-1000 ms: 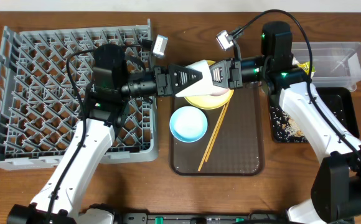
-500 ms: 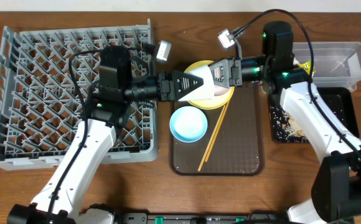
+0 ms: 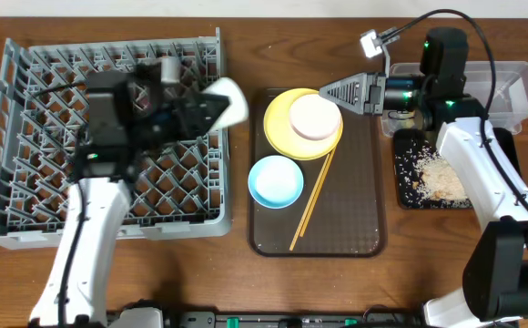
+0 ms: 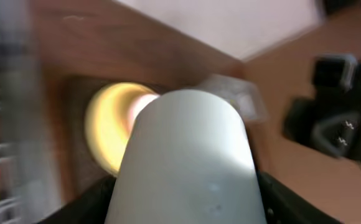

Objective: Sort waste into correct bins and load items into the dishwasher rack
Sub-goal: 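Carry the white bowl with left gripper into the dish rack and release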

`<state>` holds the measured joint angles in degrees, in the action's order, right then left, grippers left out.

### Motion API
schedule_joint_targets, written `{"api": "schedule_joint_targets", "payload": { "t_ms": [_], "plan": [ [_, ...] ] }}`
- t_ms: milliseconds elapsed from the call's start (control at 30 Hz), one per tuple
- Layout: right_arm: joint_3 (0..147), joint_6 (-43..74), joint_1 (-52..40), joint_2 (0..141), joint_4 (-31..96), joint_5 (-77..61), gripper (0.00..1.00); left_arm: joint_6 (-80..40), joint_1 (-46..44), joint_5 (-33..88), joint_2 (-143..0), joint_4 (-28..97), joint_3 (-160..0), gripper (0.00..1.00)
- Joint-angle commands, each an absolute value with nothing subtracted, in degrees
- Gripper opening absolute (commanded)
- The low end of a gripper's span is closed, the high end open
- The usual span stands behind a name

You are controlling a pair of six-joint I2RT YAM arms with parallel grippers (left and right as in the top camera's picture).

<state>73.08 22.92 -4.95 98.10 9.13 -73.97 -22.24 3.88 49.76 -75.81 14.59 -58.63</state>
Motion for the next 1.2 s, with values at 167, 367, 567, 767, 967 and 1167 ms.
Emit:
{"api": "schedule_joint_targets", "payload": {
  "t_ms": [167,367,567,767,967,1167],
  "plan": [
    [73.52,5.02,-6.85,97.56,29.93,-42.37,0.09,-9.78,10.52,23.35,-70.00,33.85,-63.11,0.32],
    [73.52,-0.19,-8.23,92.75,42.78,-26.74,0.02,-9.02,11.46,5.26,-69.65,48.42,-64.42,0.28],
    [73.52,-0.97,-8.56,84.58,47.11,-17.80,0.02,-9.32,11.46,-0.95,-70.24,52.95,-64.36,0.28],
    [73.52,-0.97,-8.54,80.53,49.34,-16.27,0.03,-10.24,11.44,-1.91,-74.50,53.28,-64.14,0.28],
    [73.43,-0.97,-8.56,80.71,49.91,-16.27,0.04,-10.31,11.38,2.61,-79.44,51.18,-64.14,0.27],
    [73.41,-0.95,-8.56,80.71,49.89,-16.29,0.04,-10.33,11.29,4.10,-82.63,50.94,-64.10,0.28]
  ]
}}
